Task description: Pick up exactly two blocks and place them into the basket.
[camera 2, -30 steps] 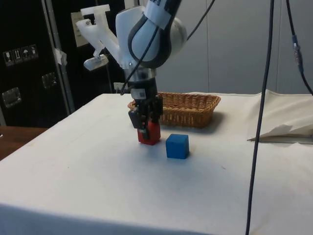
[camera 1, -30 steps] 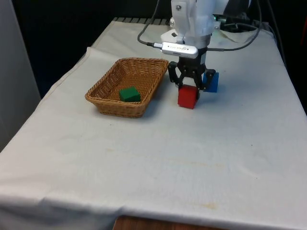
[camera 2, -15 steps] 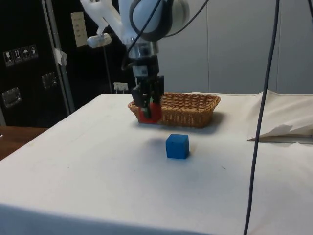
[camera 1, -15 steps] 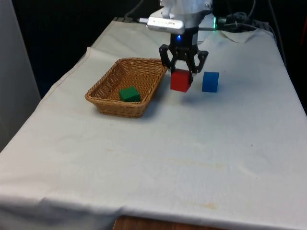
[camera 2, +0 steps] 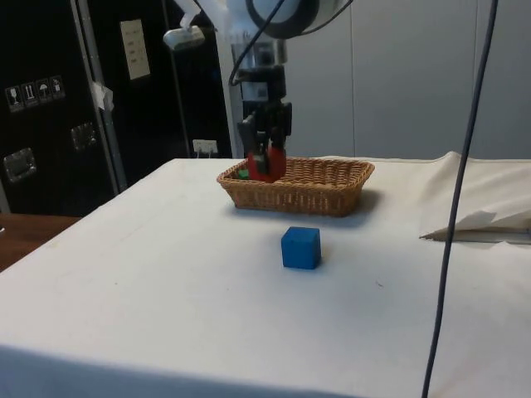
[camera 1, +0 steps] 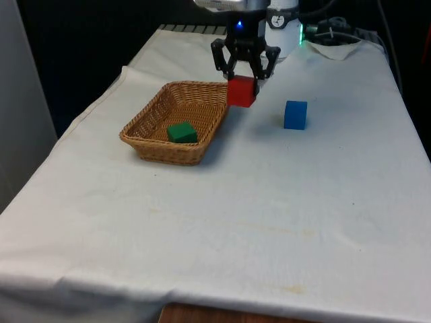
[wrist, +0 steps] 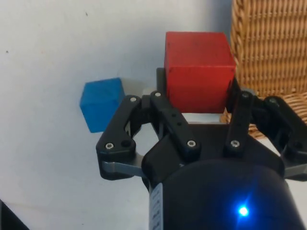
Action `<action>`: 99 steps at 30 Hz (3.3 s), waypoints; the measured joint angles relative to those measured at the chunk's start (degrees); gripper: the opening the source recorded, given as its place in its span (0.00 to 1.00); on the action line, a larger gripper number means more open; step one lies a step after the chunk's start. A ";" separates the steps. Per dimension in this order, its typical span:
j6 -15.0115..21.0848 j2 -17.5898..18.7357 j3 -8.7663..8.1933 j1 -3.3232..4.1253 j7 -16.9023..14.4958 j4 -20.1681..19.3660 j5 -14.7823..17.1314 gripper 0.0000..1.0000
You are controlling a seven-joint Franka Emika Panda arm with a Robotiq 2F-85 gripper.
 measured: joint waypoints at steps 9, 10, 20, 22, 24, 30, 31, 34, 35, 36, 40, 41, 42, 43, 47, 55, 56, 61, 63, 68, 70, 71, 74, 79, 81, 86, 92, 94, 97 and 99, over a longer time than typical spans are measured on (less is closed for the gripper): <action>0.00 -1.60 -2.35 -0.23 -2.18 -1.09 -1.66 0.02; 0.00 -1.60 -2.69 -0.29 -2.58 -1.09 -1.66 0.02; 0.00 -0.80 -5.84 -0.74 -6.65 -0.52 -1.60 0.02; 0.00 -0.46 -6.88 -0.86 -7.85 -0.29 -1.60 0.02; 0.00 -0.11 -7.56 -0.92 -8.77 -0.17 -1.55 0.02; 0.23 1.43 -8.65 -1.03 -11.17 0.34 -0.34 0.02; 0.34 1.95 -8.71 -1.09 -11.80 0.52 0.29 0.02; 0.86 3.84 -9.00 -1.20 -14.32 1.03 2.86 0.02; 0.86 3.84 -9.00 -1.20 -14.32 1.03 2.86 0.02; 1.43 5.10 -9.05 -1.32 -16.16 1.32 4.76 0.02; 2.06 7.33 -9.11 -1.55 -19.37 1.89 8.14 0.02; 2.29 7.85 -9.11 -1.60 -20.05 1.95 8.88 0.02; 2.69 8.88 -9.11 -1.60 -21.26 2.01 10.20 0.02; 2.69 8.88 -9.11 -1.60 -21.26 2.01 10.20 0.02; 4.18 11.63 -8.82 -1.60 -23.78 2.18 13.46 0.02; 4.64 14.73 -8.48 -1.60 -26.64 3.50 17.36 0.61; 4.64 14.90 -8.48 -1.60 -26.87 3.55 17.70 0.71; 4.64 15.07 -8.48 -1.60 -27.22 3.61 17.99 1.00; 4.64 15.07 -8.48 -1.60 -27.22 3.61 17.99 1.00; 4.64 15.13 -8.48 -1.60 -27.22 3.61 17.99 1.00; 4.47 14.84 -9.00 -1.60 -27.44 4.01 17.99 1.00; 4.13 14.55 -9.28 -1.60 -27.73 4.18 17.99 1.00; 3.27 13.69 -9.91 -1.60 -28.19 4.35 17.88 1.00; 1.15 10.60 -11.34 -1.60 -28.19 4.41 15.99 1.00; 0.29 9.45 -11.86 -1.60 -28.07 4.58 15.18 1.00; -1.03 8.02 -12.15 -1.55 -27.96 5.04 14.61 1.00; -3.15 4.64 -11.63 -1.03 -25.04 4.81 11.86 1.00; -3.32 3.50 -11.00 -0.74 -23.26 4.41 10.49 1.00; -3.32 2.46 -10.43 -0.57 -21.72 3.95 9.22 1.00; -3.32 1.55 -9.91 -0.40 -20.51 3.61 8.25 1.00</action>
